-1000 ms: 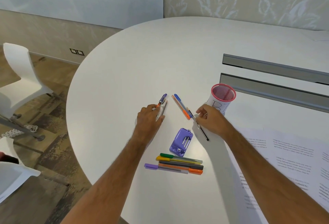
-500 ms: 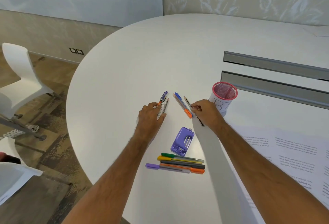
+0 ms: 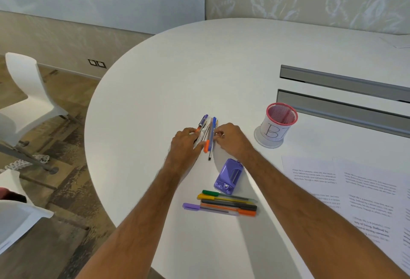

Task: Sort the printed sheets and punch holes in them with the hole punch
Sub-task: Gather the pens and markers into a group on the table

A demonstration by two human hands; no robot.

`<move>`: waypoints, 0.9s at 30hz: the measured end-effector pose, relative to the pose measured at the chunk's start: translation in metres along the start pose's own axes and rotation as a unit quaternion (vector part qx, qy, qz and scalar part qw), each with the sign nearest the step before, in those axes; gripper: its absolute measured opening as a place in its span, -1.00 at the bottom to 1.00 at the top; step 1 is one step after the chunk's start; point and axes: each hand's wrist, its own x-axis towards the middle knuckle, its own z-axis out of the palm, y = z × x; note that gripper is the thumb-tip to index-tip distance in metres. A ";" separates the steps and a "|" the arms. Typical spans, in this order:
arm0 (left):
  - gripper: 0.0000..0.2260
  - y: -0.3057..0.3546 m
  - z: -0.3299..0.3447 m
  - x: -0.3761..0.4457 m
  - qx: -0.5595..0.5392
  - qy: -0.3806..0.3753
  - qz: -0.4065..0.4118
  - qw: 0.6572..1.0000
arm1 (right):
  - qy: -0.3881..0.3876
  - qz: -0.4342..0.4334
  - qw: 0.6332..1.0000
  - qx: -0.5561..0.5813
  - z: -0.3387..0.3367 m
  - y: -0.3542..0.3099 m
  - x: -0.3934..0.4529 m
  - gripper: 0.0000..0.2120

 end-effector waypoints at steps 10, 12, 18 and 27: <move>-0.46 -0.009 0.001 -0.008 0.077 0.013 0.060 0.995 | -0.044 -0.017 0.999 -0.018 0.015 -0.028 -0.008 -0.75; -0.45 -0.009 0.003 -0.009 0.109 0.009 0.062 0.992 | -0.052 -0.016 0.998 -0.018 0.016 -0.032 -0.009 -0.76; -0.46 -0.019 0.002 -0.017 0.165 -0.003 0.074 0.984 | -0.082 -0.015 0.996 -0.012 0.020 -0.042 -0.012 -0.71; -0.52 -0.041 -0.013 -0.026 0.163 0.014 0.054 0.985 | -0.030 -0.077 0.996 -0.040 0.009 -0.023 -0.040 -0.68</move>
